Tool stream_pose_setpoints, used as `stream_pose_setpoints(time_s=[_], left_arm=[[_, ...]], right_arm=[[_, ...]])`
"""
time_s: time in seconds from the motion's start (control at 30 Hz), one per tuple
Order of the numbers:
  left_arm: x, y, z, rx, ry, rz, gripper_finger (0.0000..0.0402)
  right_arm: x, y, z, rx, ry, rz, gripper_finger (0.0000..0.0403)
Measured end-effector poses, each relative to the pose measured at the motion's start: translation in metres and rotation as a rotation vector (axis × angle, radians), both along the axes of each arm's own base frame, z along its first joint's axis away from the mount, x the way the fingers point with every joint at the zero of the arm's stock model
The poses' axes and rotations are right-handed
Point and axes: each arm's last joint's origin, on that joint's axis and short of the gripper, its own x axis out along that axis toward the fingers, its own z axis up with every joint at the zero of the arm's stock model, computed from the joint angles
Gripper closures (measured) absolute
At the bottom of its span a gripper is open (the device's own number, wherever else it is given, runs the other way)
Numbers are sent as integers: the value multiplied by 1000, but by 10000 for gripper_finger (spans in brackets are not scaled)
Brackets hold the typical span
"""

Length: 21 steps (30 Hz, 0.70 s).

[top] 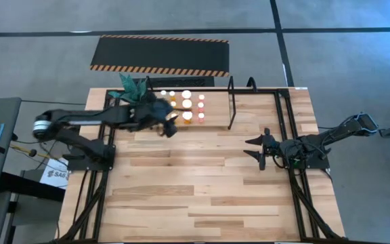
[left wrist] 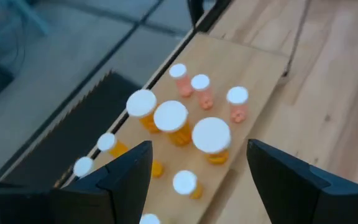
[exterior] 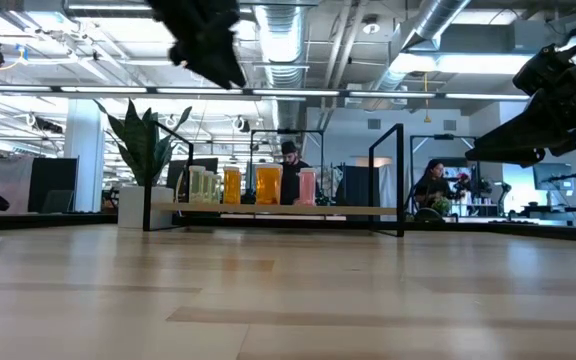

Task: Pick and place medicine bottles onto shelf by color
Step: Return to Home Position

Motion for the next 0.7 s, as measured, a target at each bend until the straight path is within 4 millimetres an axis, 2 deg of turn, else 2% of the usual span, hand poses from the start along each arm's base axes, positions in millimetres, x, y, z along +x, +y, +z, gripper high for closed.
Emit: stream_pose_setpoints(time_s=[0.2,0.37,0.5,0.7], left_arm=[[-54,-21,-26,58,-227,-94,151],[-89,-33,-53,105,-406,-171,151],[-108,-38,-74,141,-512,-204,151],[-124,-40,-96,149,-574,-229,151]], right_arm=[[0,0,0,0,0,0,163],[0,0,0,0,0,0,163],[0,0,0,0,0,0,163],[0,0,0,0,0,0,163]])
